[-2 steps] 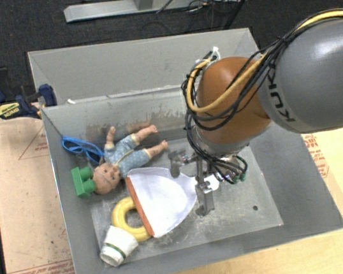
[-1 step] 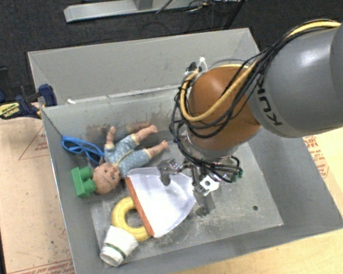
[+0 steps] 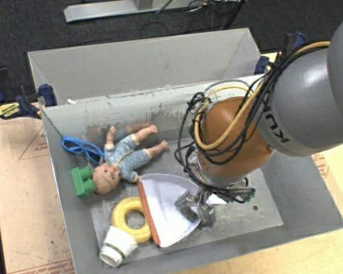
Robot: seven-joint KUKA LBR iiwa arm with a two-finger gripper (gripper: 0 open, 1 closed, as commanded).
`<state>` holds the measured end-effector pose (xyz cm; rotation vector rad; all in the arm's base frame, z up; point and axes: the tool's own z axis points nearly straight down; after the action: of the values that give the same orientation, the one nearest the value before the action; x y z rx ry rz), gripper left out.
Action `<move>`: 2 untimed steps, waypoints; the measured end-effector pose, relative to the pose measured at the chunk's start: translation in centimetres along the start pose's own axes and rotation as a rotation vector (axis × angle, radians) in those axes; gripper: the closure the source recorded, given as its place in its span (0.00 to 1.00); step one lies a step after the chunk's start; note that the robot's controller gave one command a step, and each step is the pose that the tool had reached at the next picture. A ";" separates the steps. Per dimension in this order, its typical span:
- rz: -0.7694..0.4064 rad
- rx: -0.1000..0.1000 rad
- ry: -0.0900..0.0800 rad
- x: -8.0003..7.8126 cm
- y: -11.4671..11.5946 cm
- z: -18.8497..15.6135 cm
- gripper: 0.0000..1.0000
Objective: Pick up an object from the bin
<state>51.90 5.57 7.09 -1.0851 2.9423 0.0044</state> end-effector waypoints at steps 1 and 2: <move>0.000 0.000 0.000 0.0 0.0 0.0 1.00; -0.026 -0.001 -0.002 1.4 1.2 -10.6 1.00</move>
Offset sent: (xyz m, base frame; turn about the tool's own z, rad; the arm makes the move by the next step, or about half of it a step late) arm -0.0192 -0.0014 0.1063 -0.0294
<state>50.02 5.49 17.68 -1.1229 2.9265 0.0068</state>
